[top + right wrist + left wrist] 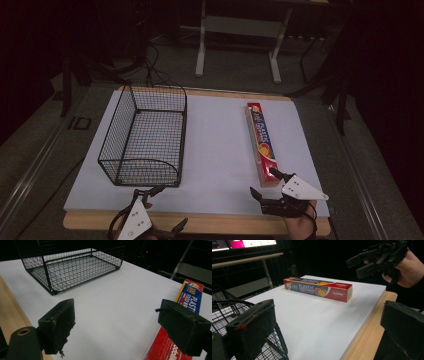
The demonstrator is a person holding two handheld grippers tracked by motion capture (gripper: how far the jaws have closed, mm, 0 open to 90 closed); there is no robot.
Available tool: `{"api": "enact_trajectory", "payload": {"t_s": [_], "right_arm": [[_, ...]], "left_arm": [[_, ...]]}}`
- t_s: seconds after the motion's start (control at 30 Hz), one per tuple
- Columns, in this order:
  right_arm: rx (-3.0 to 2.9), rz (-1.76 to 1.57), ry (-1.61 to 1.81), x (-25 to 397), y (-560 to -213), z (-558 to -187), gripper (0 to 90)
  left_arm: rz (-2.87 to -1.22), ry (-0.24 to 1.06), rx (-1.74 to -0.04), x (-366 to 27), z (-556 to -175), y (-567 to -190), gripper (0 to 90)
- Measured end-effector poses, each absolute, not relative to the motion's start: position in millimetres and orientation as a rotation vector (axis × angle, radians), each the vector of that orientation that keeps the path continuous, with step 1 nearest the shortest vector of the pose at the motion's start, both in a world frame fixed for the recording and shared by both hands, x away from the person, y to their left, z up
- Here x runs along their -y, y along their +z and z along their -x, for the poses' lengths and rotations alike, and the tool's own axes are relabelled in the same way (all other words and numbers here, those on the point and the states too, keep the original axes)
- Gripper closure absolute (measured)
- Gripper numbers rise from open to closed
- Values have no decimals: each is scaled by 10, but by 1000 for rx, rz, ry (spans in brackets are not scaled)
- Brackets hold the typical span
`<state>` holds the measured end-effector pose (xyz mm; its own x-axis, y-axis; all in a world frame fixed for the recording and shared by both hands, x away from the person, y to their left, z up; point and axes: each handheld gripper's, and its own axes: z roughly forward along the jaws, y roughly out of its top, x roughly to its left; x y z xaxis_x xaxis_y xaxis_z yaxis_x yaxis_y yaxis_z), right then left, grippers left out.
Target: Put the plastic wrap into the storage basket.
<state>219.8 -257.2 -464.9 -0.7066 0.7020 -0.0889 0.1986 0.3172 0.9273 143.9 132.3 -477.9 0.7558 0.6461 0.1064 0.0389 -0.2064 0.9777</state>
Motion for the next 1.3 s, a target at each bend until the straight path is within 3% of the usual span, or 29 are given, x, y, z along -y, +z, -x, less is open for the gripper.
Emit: {"api": "enact_trajectory", "payload": {"t_s": [0.63, 1.3], "right_arm": [[-2116, -750, 1385, 2488, -4503, -2152, 123], [-2048, -879, 1278, 2546, -4352, -2667, 151]], "left_arm": [[-1706, 606, -540, -1350, -1437, -4789, 5], [-1718, 544, -605, -1393, -1461, -4785, 6]]}}
